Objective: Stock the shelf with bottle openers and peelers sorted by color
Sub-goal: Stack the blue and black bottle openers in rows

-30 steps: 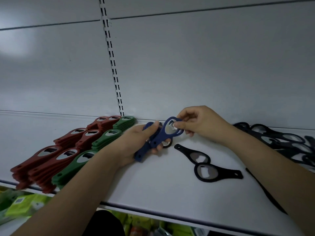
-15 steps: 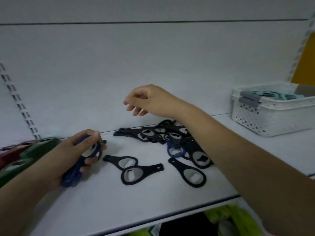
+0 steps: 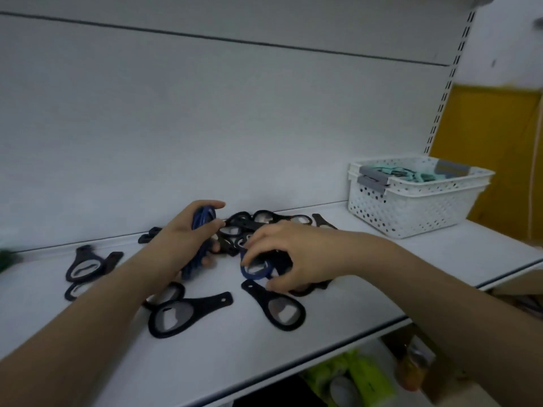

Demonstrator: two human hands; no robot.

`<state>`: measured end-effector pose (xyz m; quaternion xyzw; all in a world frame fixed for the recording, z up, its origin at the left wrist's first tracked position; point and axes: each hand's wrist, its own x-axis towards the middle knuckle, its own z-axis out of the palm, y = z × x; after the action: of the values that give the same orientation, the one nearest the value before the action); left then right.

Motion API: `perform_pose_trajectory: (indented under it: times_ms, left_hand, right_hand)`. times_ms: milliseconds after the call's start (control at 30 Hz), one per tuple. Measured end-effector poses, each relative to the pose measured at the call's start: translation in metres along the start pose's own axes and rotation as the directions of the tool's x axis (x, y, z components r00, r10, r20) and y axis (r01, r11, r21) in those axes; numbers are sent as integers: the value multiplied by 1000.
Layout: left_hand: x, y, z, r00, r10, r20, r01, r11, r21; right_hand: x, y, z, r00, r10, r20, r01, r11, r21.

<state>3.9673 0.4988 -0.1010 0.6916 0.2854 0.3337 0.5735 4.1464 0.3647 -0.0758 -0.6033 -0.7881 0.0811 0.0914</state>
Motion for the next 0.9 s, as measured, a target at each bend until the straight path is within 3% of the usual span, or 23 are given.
perform_pose_trajectory:
  times_ms: [100,200,300,400,500,567,667,733,800,900]
  left_hand:
    - [-1,-10,-5,999,-54,9,54,993,-107]
    - [-1,-8,-5,997,-73,-12,69,979,-192]
    - [-1,-8,-4,996,-87,-38,76,973,-219]
    - [-3,-8,-8,995,-86,-57,73,976,-203]
    - [-6,-4,-12,996,-38,-80,23,984,-176]
    - [-6,-1,-12,994,-27,-107,4,977,-212]
    - [-5,5,-13,989,-114,-93,69,917,-393]
    - [-5,9,-13,982,-191,15,158,767,-621]
    - [-4,10,-17,981,-176,80,175,632,-755]
    - [-6,10,-23,988,-112,107,153,607,-780]
  right_hand:
    - [12,14,7,996,14,-85,-33,972,-231]
    - [22,22,15,984,-120,-129,24,815,-580]
    - [25,22,14,945,-241,-220,73,813,-577]
    - [28,21,4,906,-172,-387,11,922,-386]
    - [28,13,-4,850,120,-513,-59,989,133]
    - [31,5,-10,807,290,-514,-48,900,433]
    - [39,-4,-16,838,407,-364,2,664,748]
    - [48,-7,-15,870,400,-289,3,581,814]
    - [58,-9,-12,881,388,-272,-4,580,815]
    - [71,-12,-8,865,416,-280,-15,580,814]
